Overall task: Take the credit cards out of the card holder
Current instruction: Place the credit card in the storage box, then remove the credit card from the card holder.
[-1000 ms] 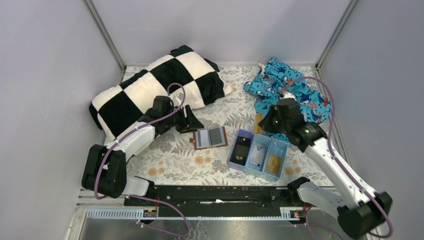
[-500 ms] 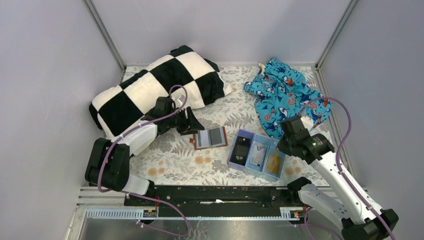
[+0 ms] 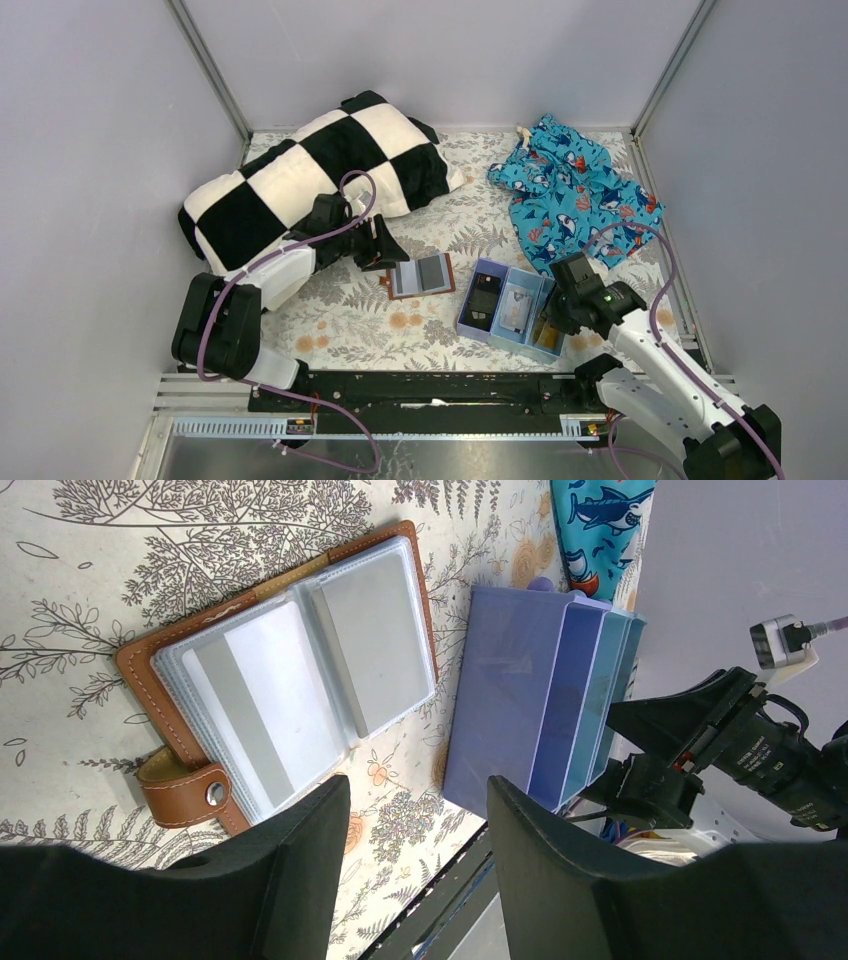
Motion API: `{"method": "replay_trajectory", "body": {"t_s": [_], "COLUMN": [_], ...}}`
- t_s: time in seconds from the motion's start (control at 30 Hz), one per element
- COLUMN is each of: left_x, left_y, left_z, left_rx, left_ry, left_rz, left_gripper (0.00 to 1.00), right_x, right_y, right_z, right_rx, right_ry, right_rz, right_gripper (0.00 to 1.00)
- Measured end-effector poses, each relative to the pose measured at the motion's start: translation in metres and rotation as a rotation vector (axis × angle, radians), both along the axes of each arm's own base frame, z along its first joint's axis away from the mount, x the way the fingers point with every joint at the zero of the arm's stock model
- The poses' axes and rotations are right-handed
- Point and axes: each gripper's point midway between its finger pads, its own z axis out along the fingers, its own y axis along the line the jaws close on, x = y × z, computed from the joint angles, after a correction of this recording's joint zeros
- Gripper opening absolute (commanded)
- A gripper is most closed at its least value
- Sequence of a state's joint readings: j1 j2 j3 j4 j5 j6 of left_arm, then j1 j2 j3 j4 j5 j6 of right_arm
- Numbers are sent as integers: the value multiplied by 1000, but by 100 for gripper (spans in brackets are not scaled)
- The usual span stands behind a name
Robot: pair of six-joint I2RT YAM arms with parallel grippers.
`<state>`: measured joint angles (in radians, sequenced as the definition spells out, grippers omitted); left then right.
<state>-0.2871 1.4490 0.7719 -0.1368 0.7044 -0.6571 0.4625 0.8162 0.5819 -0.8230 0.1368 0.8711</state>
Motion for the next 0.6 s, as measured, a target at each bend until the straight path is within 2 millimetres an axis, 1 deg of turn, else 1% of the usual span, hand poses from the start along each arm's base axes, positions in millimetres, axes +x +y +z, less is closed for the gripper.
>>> {"method": "replay_trajectory", "body": {"t_s": [0.13, 0.2, 0.27, 0.4, 0.5, 0.57, 0.6], "left_x": [0, 0, 1, 1, 2, 3, 4], "left_y": [0, 0, -1, -1, 0, 1, 2], "left_z": [0, 0, -2, -5, -7, -9, -10], "left_rx": [-1, -2, -2, 1, 6, 17, 24], "left_ry": [-4, -4, 1, 11, 13, 16, 19], "left_rz": [-2, -4, -5, -5, 1, 13, 23], "left_gripper": [58, 58, 58, 58, 58, 58, 58], "right_x": [1, 3, 11, 34, 51, 61, 67], "right_y": [-2, -4, -4, 0, 8, 17, 25], "right_z": [2, 8, 23, 68, 94, 102, 104], "right_rx": [-11, -21, -19, -6, 12, 33, 54], "right_ry": [-1, -15, -58, -185, -266, -296, -305], "right_rz": [-11, -17, -19, -4, 32, 69, 95], "right_gripper": [46, 45, 45, 45, 45, 45, 44]}}
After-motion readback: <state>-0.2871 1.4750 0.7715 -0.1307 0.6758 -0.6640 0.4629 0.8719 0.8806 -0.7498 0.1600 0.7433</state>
